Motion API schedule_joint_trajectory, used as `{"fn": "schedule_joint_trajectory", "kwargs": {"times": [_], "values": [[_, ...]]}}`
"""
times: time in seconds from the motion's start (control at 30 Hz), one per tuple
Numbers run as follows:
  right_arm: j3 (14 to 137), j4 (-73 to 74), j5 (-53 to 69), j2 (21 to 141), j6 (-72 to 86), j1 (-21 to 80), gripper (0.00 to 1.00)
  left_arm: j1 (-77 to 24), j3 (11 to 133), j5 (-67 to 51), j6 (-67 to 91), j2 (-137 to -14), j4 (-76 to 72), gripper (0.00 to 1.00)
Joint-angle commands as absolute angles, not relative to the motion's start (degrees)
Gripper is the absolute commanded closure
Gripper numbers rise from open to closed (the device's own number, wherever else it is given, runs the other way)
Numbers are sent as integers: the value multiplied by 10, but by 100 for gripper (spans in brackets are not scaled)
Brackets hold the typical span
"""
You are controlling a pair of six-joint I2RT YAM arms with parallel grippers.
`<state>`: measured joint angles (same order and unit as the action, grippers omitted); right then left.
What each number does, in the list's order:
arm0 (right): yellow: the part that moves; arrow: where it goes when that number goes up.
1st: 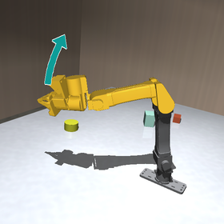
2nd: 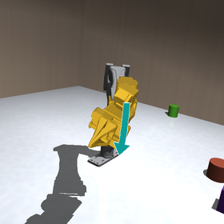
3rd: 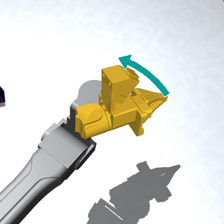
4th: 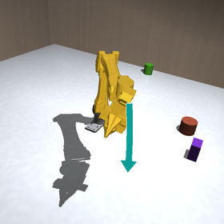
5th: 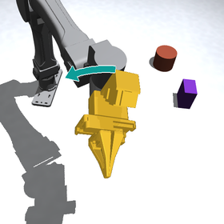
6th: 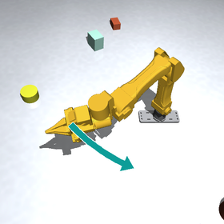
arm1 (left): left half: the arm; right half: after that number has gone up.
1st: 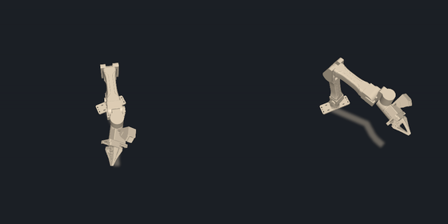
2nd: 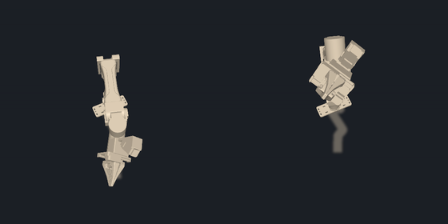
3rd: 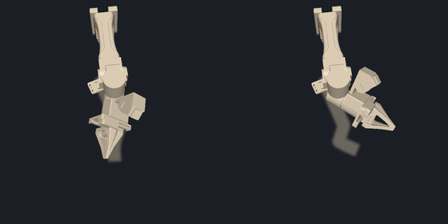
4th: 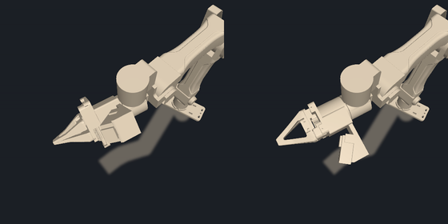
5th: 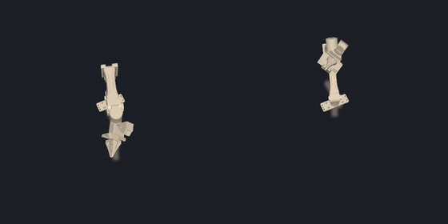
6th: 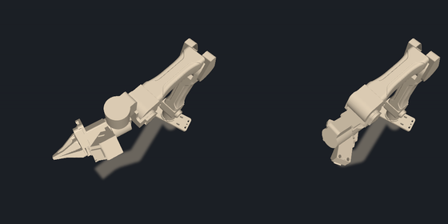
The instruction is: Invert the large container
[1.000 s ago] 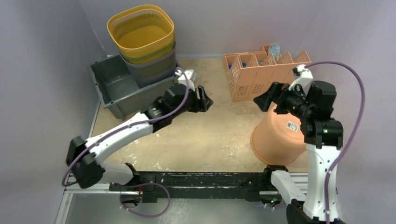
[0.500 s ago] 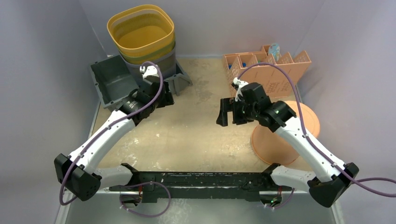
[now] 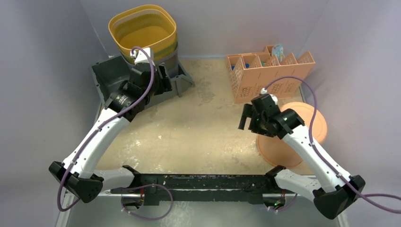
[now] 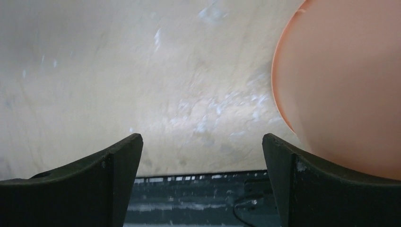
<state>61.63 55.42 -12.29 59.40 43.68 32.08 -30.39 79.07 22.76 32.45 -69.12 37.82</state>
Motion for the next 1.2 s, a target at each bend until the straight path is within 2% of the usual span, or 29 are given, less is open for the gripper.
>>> {"fn": "schedule_joint_trajectory", "kwargs": {"times": [0.0, 0.1, 0.2, 0.43, 0.53, 0.7, 0.77, 1.0, 1.17], "values": [[613, 569, -217, 575, 445, 236, 0, -302, 894, 207, 295, -711, 372, 33], [625, 571, -256, 580, 438, 209, 0, -302, 969, 194, 268, -737, 394, 33], [634, 574, -283, 592, 449, 200, 0, -302, 1049, 261, 241, -767, 432, 33], [642, 530, -262, 607, 443, 188, 0, -302, 1174, 293, 172, -832, 489, 31], [662, 509, -237, 609, 424, 188, 0, -302, 1183, 290, 136, -830, 457, 30], [671, 511, -222, 616, 402, 188, 0, -302, 1123, 271, 47, -800, 331, 15], [656, 522, -237, 613, 404, 188, 0, -301, 1119, 262, 21, -806, 307, 12], [623, 543, -285, 593, 439, 184, 0, -301, 1245, 133, -3, -916, 398, 8], [620, 526, -269, 609, 425, 166, 0, -289, 1301, 137, -35, -965, 425, 7]]}}
